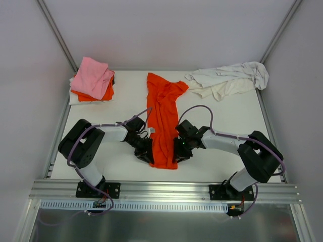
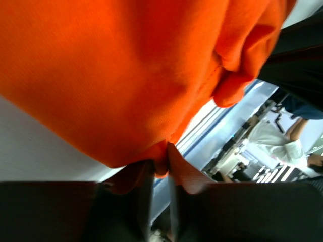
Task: Fold and stack the t-shirts
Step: Grab the bottom of the folded rectangular tshirt with both arms
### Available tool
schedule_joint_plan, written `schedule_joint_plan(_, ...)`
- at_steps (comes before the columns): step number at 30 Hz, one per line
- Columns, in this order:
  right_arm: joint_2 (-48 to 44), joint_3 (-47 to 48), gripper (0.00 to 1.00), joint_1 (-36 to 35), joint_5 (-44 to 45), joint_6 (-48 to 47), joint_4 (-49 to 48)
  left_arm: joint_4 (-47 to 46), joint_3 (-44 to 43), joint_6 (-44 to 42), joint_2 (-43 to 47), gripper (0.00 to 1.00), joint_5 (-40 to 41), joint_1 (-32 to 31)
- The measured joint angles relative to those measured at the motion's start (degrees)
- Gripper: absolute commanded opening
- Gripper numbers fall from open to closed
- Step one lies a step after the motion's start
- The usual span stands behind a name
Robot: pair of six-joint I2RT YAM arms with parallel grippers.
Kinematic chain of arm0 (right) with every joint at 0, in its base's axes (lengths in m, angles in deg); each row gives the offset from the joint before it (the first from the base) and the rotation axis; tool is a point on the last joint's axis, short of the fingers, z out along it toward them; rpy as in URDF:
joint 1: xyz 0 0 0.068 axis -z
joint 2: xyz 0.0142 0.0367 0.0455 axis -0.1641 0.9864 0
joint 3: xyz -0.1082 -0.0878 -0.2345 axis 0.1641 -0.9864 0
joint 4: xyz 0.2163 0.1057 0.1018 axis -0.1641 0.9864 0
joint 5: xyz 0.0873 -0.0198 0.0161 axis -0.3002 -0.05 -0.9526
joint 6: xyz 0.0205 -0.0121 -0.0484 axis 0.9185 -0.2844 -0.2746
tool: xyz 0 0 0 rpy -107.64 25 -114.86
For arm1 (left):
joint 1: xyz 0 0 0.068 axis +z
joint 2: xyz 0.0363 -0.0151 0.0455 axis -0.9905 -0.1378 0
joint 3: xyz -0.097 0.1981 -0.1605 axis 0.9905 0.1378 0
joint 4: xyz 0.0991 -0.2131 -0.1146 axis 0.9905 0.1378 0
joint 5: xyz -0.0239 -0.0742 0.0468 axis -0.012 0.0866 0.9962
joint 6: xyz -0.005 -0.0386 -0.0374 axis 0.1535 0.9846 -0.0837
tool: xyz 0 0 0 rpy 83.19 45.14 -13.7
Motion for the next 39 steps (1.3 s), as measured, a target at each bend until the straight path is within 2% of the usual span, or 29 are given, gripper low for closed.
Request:
schedule_joint_plan(4,0.0,0.0,0.22,0.0,0.04,0.09,-0.2,-0.24,0.0,-0.11,-0.59,0.0,1.05,0.0)
schedule_joint_plan(13,0.11,0.0,0.0,0.0,-0.02,0.59,-0.35,0.0,-0.13,-0.13,-0.59,0.0,1.33,0.0)
schedule_joint_plan(21,-1.6,0.02,0.0,-0.22,-0.33,0.28,2.25,1.64,-1.86,-0.11,-0.02,0.0,1.51,-0.04)
schedule_joint_plan(39,-15.41,-1.53,0.0,-0.33,-3.02,-1.7,14.73,10.8,-2.51,0.96,11.91,0.0,1.55,-1.16)
